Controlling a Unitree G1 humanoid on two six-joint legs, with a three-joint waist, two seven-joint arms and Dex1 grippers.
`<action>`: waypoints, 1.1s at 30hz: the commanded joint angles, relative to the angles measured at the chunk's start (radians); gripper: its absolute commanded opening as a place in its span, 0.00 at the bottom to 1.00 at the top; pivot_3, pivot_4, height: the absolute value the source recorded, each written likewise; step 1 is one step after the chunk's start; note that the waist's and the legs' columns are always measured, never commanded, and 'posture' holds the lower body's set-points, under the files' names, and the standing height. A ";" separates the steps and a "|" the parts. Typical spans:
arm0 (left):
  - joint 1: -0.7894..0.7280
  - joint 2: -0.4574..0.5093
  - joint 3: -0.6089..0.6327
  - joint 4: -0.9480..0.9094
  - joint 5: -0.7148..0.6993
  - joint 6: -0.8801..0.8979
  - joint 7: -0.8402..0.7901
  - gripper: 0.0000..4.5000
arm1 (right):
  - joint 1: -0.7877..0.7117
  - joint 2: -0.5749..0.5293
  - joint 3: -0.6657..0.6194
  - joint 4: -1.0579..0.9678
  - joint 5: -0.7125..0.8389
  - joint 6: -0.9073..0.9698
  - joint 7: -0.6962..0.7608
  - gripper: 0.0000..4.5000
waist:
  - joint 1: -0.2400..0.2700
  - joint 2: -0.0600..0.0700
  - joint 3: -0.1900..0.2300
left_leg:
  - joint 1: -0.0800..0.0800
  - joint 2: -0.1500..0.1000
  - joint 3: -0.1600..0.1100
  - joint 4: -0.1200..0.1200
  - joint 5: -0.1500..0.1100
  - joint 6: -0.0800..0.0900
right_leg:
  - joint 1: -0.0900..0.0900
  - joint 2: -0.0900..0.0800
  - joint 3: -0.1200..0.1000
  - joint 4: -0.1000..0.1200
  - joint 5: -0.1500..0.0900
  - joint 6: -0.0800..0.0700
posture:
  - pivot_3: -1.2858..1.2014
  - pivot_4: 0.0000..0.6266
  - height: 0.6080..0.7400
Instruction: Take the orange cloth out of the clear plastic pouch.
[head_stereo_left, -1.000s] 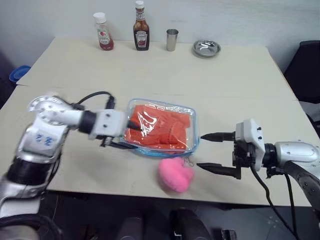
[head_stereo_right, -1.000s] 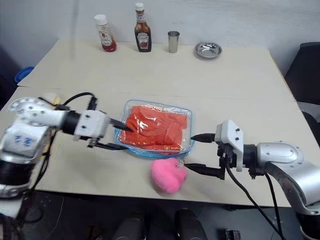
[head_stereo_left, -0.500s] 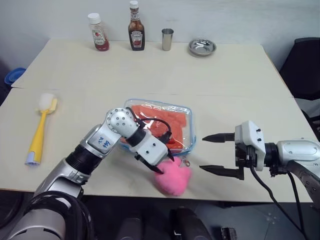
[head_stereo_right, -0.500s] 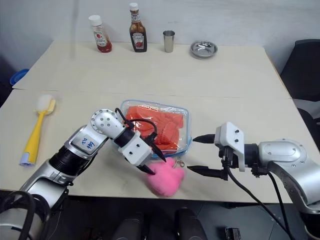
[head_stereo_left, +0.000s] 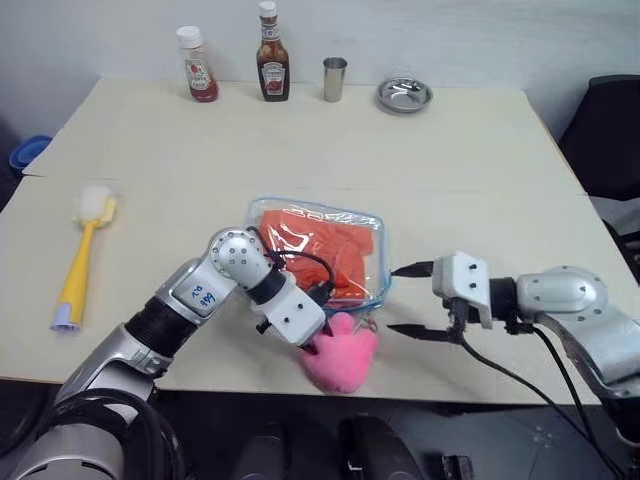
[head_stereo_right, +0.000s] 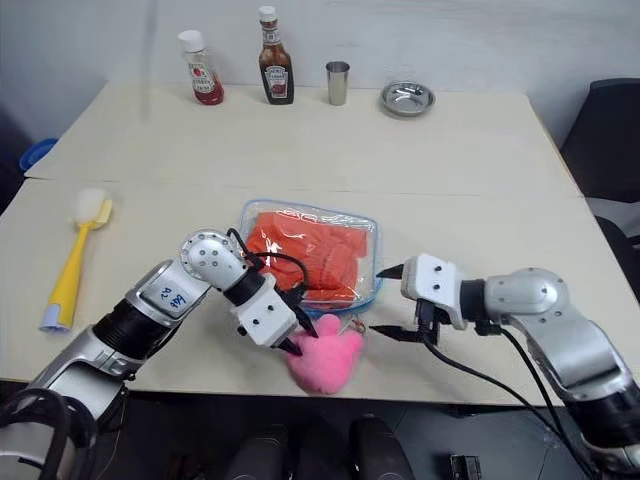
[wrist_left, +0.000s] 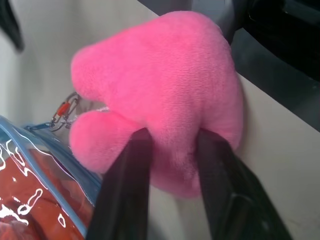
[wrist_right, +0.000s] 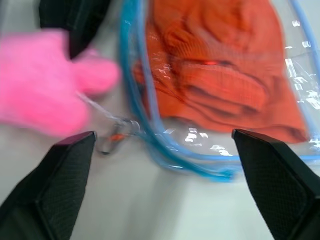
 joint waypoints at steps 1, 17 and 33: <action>0.009 0.006 0.013 -0.011 0.013 0.013 0.000 0.05 | -0.060 0.042 0.032 0.085 -0.102 -0.137 -0.018 1.00 | -0.001 0.000 0.000 | 0.000 0.000 0.000 0.000 0.000 0.000 | 0.000 0.000 0.000 0.000 0.000 0.000 | 0.52 0.24 1.00; 0.042 0.011 0.044 -0.040 0.050 0.078 0.081 0.00 | -0.126 0.101 0.089 0.248 -0.222 -0.372 0.050 0.18 | 0.000 0.000 0.000 | 0.001 0.000 0.001 0.000 0.000 -0.001 | 0.000 0.000 0.001 0.001 0.000 0.000 | 0.52 0.24 1.00; 0.408 0.310 0.515 -0.287 -0.143 0.519 0.266 0.00 | -0.156 0.063 0.046 0.386 -0.187 -0.627 0.164 0.01 | -0.025 0.000 0.000 | 0.001 0.001 0.001 -0.001 0.000 0.000 | 0.000 -0.001 0.001 0.001 0.000 0.000 | 0.52 0.24 1.00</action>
